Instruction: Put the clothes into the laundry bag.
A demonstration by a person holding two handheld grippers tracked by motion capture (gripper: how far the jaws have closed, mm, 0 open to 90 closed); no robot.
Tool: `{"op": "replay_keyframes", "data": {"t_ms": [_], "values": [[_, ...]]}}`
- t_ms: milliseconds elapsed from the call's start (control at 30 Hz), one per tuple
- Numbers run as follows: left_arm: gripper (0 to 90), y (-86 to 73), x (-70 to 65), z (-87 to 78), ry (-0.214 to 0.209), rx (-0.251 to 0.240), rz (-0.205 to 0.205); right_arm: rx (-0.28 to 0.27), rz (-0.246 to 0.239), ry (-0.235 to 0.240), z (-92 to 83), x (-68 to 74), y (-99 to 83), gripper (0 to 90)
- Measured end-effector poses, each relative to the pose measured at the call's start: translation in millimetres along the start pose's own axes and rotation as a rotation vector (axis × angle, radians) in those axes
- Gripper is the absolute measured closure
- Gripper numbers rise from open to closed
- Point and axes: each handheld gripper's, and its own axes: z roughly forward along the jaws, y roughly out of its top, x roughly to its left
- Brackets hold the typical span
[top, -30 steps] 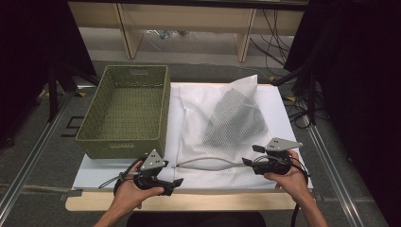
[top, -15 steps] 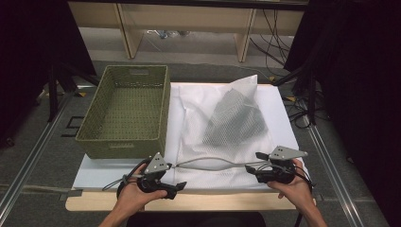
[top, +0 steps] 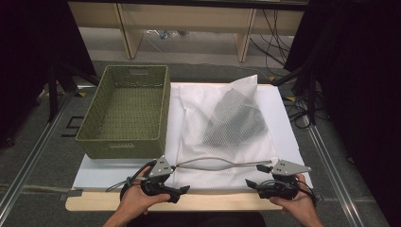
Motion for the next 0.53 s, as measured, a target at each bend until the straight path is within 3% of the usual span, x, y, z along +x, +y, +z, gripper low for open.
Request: {"op": "replay_keyframes", "data": {"t_ms": [133, 167, 267, 333, 400, 533], "values": [[17.9, 0.5, 0.8, -0.9, 0.005, 0.011, 0.021, 0.013, 0.004, 0.002, -2.3, 5.5, -2.4, 30.0], [18.0, 0.4, -0.1, -0.7, 0.003, 0.006, 0.004, 0.011, -0.012, 0.011, -1.5, 4.6, -2.4, 30.0], [18.0, 0.4, 1.7, 0.0, 0.001, 0.006, 0.013, 0.019, -0.021, 0.009, 0.3, 4.6, -2.6, 30.0], [18.0, 1.0, 3.7, -1.6, 0.005, 0.021, 0.049, 0.025, -0.038, -0.005, 1.4, 4.0, -3.7, 30.0], [18.0, -0.2, 3.5, -0.4, -0.005, 0.018, 0.024, 0.024, -0.035, -0.005, 1.7, 3.6, -4.0, 30.0], [18.0, 0.2, 6.7, -1.5, 0.009, 0.029, 0.043, 0.027, -0.034, -0.007, 1.9, 3.1, -4.2, 30.0]]}}
